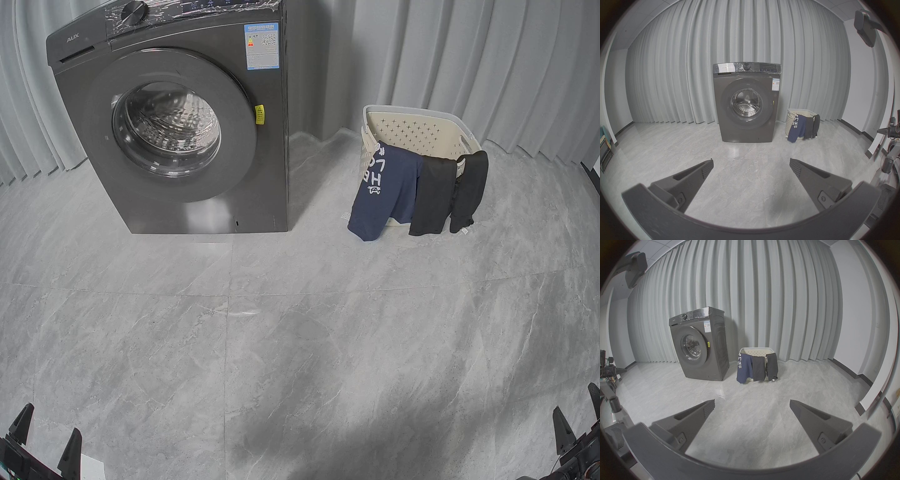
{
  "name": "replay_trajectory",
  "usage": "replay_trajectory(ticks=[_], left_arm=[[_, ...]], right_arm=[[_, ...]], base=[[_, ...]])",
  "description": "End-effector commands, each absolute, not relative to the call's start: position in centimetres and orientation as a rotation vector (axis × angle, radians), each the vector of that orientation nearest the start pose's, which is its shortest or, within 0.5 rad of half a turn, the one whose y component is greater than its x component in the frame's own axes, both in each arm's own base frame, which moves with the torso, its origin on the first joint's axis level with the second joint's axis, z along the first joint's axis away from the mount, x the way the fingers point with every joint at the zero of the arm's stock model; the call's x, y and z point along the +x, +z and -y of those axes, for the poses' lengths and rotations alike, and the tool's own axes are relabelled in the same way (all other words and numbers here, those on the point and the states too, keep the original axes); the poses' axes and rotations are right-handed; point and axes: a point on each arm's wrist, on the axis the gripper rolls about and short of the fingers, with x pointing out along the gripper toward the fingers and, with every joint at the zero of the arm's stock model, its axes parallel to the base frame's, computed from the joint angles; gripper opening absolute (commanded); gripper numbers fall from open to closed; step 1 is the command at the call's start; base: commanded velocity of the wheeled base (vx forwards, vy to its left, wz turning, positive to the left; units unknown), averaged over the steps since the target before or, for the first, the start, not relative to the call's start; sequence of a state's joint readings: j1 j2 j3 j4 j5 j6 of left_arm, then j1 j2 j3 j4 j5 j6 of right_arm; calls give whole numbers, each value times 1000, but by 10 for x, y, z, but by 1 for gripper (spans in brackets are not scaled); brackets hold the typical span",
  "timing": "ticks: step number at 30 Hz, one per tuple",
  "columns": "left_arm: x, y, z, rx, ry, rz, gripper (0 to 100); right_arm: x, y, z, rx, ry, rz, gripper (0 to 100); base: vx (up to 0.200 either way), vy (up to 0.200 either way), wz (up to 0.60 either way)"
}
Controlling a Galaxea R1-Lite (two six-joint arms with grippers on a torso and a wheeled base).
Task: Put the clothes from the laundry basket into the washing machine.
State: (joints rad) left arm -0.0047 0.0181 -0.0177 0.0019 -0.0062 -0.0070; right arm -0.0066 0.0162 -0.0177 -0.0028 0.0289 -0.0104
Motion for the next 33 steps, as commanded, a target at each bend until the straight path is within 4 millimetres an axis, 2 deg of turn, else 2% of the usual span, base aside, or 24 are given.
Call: replay_trajectory(ticks=[1,16,20,25,28,33], left_arm=[[-22,76,0,-9,-11,-8,100],[-22,76,0,-25,-9,-6,100],[-22,76,0,-23,-8,-6,100],[-22,76,0,-23,-8,-6,100],[-22,76,0,-25,-8,-6,100],[-22,76,0,-25,-8,-6,100]], right_arm=[[-23,76,-1,-11,21,3,100],[-23,76,-1,-11,20,3,100],[-23,76,-1,-12,20,3,100],[-23,76,-1,-14,20,3,100],[-23,76,-1,-9,18,3,100],[-23,76,-1,-9,18,3,100]], base=[[200,0,0],[200,0,0],[0,0,0],[0,0,-600],[0,0,0],[0,-200,0]])
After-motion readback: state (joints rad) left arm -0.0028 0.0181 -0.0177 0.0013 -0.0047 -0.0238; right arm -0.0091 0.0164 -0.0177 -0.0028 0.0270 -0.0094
